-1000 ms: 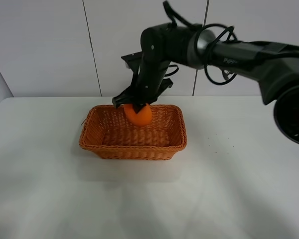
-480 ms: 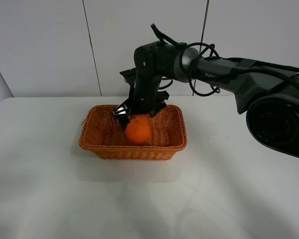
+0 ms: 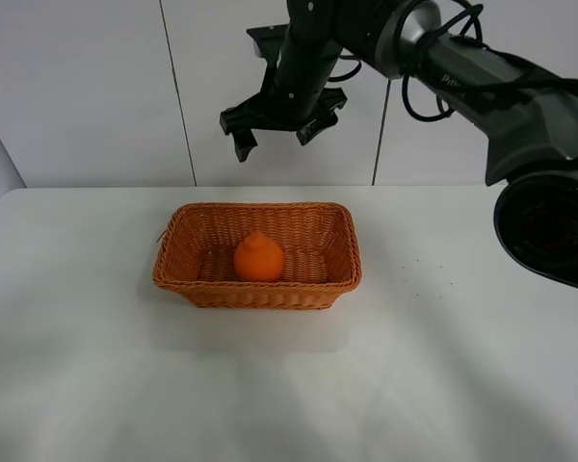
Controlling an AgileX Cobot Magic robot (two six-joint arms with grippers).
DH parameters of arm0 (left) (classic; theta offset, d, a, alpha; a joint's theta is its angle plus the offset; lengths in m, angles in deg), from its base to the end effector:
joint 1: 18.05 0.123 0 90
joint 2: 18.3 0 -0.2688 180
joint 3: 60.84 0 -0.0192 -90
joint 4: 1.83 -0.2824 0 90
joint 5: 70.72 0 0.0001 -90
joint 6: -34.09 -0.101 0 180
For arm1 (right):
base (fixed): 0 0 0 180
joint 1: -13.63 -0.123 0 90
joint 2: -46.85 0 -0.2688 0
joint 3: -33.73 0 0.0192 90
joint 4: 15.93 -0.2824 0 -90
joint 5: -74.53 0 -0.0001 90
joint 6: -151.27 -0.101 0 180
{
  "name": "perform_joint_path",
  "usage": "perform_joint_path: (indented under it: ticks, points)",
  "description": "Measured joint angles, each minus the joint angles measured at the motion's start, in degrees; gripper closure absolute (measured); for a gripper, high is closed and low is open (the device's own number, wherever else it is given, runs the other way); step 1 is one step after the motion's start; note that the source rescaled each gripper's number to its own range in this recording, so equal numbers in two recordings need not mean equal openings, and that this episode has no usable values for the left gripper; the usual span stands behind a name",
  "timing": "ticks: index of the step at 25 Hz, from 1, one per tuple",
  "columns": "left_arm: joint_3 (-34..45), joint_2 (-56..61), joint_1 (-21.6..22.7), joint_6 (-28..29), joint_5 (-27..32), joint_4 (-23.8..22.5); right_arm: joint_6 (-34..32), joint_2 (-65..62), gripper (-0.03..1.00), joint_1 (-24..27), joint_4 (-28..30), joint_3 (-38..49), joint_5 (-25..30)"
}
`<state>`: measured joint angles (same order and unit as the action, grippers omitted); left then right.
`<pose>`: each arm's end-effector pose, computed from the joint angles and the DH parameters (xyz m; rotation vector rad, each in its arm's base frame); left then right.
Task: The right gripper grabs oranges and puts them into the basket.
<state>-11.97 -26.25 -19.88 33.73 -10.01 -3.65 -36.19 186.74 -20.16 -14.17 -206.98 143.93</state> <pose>0.0492 0.0012 0.2841 0.0379 2.0506 0.0221 0.4437 0.2934 0.2818 -0.5976 2.5395 0.2197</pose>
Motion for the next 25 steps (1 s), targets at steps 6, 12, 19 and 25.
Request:
perform_joint_path:
  ticks: [6,12,19,25]
  points:
    - [0.0,0.0,0.0,0.0,0.0,0.0,0.21,0.0,-0.03,6.1,1.34,0.85,0.43]
    - [0.0,0.0,0.0,0.0,0.0,0.0,1.6,0.0,-0.03,16.23,1.51,0.98,0.48]
    - [0.0,0.0,0.0,0.0,0.0,0.0,2.32,0.0,-0.03,28.09,1.9,1.0,0.48]
    - [0.0,0.0,0.0,0.0,0.0,0.0,2.56,0.0,-0.03,32.4,0.64,1.0,0.48]
